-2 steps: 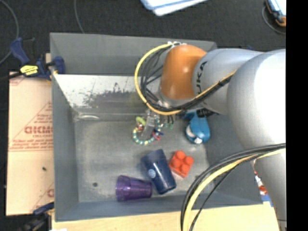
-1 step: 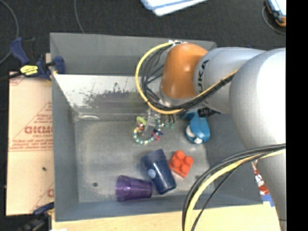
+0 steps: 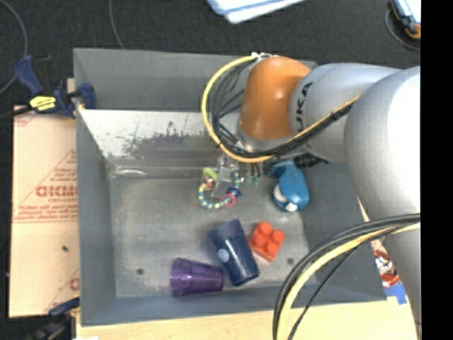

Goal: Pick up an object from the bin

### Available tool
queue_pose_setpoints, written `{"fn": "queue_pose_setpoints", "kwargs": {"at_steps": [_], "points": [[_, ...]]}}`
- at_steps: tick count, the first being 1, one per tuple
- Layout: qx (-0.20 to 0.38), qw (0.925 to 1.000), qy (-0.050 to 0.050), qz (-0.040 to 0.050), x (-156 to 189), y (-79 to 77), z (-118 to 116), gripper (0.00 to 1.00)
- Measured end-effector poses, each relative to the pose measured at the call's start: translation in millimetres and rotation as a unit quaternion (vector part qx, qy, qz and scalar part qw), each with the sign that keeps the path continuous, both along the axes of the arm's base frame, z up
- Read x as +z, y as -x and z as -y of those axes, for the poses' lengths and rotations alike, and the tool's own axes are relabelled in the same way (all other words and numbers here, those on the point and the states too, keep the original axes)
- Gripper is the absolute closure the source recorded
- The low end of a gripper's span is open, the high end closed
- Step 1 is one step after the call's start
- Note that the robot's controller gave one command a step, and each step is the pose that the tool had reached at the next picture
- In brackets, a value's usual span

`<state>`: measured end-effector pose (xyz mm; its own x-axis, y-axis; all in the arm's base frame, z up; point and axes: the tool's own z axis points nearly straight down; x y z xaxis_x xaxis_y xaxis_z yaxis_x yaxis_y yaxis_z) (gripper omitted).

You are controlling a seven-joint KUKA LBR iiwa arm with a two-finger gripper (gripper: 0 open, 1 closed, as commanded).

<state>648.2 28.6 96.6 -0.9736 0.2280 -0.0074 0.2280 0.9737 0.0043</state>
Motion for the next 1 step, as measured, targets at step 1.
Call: {"fn": "queue_pose_setpoints", "kwargs": {"at_steps": [1], "points": [[0.0, 1.0, 0.0, 0.0032, 17.1, -1.4, 0.2, 1.0]]}}
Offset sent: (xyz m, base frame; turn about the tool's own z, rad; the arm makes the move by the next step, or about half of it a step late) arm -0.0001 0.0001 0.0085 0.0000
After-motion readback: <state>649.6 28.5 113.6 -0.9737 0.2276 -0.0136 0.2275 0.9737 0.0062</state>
